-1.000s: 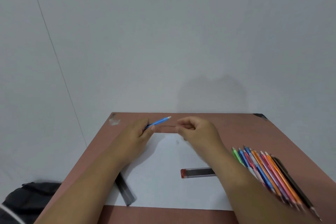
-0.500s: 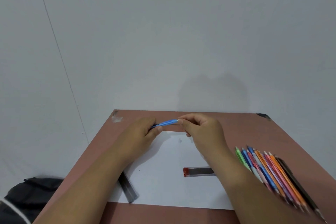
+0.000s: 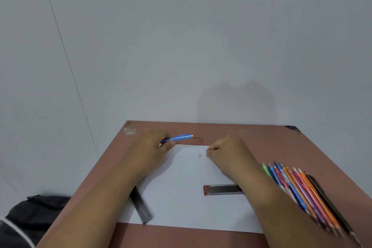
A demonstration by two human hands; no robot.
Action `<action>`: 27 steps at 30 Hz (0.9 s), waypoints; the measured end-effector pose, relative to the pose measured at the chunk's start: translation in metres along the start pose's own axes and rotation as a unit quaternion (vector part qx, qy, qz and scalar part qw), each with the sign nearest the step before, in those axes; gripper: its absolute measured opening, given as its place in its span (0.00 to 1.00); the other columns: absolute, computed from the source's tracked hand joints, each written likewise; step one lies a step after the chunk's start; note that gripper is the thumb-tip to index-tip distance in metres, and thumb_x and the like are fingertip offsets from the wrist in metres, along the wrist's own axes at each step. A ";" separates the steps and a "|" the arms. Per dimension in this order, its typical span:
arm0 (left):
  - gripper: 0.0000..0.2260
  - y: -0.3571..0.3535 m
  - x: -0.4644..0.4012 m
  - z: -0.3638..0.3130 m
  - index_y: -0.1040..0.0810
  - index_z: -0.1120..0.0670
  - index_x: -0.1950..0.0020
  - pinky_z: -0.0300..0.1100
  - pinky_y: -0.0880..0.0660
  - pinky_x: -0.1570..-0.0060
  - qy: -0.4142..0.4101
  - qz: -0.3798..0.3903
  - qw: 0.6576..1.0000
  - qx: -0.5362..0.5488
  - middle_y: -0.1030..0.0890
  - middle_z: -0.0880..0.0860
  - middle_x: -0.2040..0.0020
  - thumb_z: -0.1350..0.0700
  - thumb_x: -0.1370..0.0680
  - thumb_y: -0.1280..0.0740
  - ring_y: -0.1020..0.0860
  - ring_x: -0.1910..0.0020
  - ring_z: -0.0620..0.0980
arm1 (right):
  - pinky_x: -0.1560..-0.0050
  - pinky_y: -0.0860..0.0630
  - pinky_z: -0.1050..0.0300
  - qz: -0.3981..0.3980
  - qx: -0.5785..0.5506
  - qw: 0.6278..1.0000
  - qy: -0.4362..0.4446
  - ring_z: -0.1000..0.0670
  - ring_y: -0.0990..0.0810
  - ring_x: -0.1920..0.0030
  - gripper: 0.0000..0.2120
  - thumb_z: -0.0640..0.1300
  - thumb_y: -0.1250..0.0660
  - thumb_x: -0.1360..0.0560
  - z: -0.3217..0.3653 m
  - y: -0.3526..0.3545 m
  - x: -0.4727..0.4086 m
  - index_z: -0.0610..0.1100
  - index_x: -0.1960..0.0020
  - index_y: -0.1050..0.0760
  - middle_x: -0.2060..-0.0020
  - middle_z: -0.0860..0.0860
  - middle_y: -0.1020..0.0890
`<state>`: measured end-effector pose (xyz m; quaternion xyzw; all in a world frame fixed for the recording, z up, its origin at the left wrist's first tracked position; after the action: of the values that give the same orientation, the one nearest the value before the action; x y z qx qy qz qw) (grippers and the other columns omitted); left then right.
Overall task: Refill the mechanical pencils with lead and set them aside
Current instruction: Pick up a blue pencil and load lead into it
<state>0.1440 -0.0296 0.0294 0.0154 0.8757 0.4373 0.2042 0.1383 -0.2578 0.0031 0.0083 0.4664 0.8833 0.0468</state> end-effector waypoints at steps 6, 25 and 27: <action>0.10 0.000 0.001 -0.005 0.23 0.50 0.59 0.45 0.29 0.60 -0.008 0.005 1.000 0.010 0.23 0.48 0.61 0.51 0.18 0.35 0.26 0.61 0.46 | 0.57 0.20 0.56 0.006 0.010 1.000 0.006 0.48 0.17 0.57 0.09 0.44 0.34 0.23 0.004 0.002 0.005 0.45 0.58 0.16 0.59 0.50 0.15; 0.03 0.004 0.005 -0.019 0.20 0.43 0.50 0.36 0.29 0.53 -0.030 -0.024 0.996 0.080 0.20 0.41 0.53 0.47 0.20 0.32 0.25 0.50 0.40 | 0.67 0.27 0.67 -0.104 -0.295 0.946 0.080 0.58 0.23 0.66 0.06 0.43 0.29 0.22 0.030 0.027 0.021 0.53 0.50 0.15 0.63 0.56 0.17; 0.01 0.005 0.005 -0.012 0.21 0.41 0.50 0.33 0.30 0.53 -0.006 -0.035 0.996 0.078 0.20 0.40 0.52 0.48 0.20 0.32 0.25 0.50 0.38 | 0.64 0.22 0.59 -0.122 -0.272 0.952 0.062 0.56 0.21 0.64 0.05 0.46 0.30 0.21 0.020 0.033 0.019 0.56 0.52 0.16 0.63 0.59 0.17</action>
<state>0.1347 -0.0344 0.0379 0.0034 0.9060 0.3602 0.2224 0.1184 -0.2576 0.0409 -0.1171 0.2075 0.9630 0.1256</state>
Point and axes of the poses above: each hand's wrist, its own x-axis away from the middle knuckle, its own y-axis out of the back of the hand, z = x × y, the point moved 10 cm from there along -x, towards the middle knuckle
